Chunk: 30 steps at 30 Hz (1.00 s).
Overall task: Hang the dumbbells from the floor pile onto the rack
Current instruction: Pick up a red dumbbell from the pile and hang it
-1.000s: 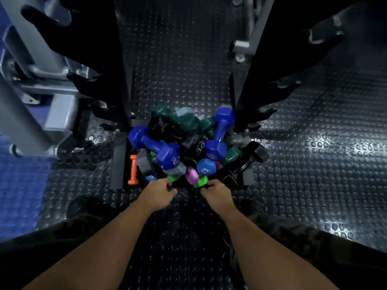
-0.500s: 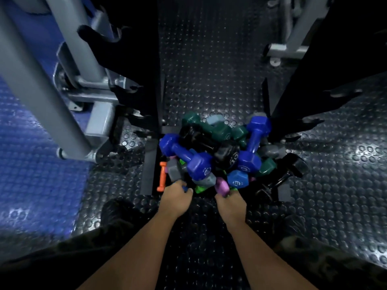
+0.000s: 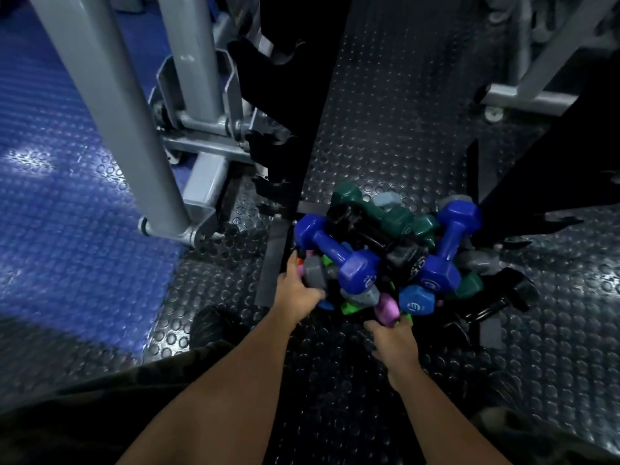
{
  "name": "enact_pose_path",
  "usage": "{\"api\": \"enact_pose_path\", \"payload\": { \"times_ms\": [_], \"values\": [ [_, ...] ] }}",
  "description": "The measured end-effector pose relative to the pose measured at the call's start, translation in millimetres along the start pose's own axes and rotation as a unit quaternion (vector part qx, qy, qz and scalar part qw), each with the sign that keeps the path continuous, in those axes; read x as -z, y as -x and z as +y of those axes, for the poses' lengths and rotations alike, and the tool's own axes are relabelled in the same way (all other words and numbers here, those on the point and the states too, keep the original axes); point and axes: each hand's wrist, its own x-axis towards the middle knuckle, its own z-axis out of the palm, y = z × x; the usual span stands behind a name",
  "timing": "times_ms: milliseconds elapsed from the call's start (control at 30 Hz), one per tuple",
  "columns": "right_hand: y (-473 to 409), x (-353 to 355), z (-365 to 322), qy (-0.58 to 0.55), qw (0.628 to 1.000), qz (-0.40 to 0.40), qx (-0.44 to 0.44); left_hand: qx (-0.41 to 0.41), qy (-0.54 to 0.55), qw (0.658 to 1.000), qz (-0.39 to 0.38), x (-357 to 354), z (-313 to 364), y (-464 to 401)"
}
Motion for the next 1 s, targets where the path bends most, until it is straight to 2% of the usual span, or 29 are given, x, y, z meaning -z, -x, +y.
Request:
{"api": "enact_pose_path", "payload": {
  "times_ms": [33,100,200,233,300,367,567,767,800,867,933,1000],
  "values": [
    [0.5,1.1,-1.0,0.002,1.0,-0.003,-0.005,-0.017,0.005,0.999,-0.039,-2.6,2.5,-6.3],
    [3.9,6.2,-6.4,0.042,0.999,0.019,0.008,-0.053,-0.013,0.997,-0.054,-13.1,5.7,-16.5],
    [20.8,14.6,-23.9,0.083,0.989,0.09,0.078,-0.083,-0.072,0.994,0.01,-25.1,7.9,-19.7],
    [25.6,15.4,-31.8,0.073,0.987,0.094,0.111,-0.091,-0.084,0.992,0.027,-25.8,9.8,-18.4],
    [30.2,9.7,-50.3,0.017,0.989,0.045,0.138,-0.093,-0.09,0.991,0.029,-23.9,13.4,-16.9],
    [25.2,-6.1,-63.5,-0.062,0.991,-0.022,0.12,-0.09,-0.097,0.991,0.024,-22.0,15.8,-17.4],
    [19.3,-33.1,-91.1,-0.256,0.966,-0.019,0.02,-0.082,-0.114,0.99,0.015,-16.4,14.6,-16.6],
    [11.9,-41.3,-91.2,-0.285,0.958,0.033,-0.009,-0.072,-0.091,0.993,-0.017,-9.4,9.6,-18.0],
    [12.6,-42.3,-91.0,-0.297,0.954,0.045,-0.006,-0.07,-0.074,0.994,-0.03,-8.2,10.9,-16.5],
    [12.8,-45.6,-88.7,-0.296,0.954,0.053,-0.007,-0.032,0.032,0.998,-0.035,-4.9,16.9,-12.0],
    [17.6,-50.5,-85.1,-0.286,0.957,0.05,-0.005,0.007,0.154,0.988,-0.002,-1.7,24.0,-7.9],
    [27.8,-60.1,-82.2,-0.286,0.957,0.04,-0.006,0.024,0.21,0.977,0.013,2.4,25.7,-11.0]
  ]
}}
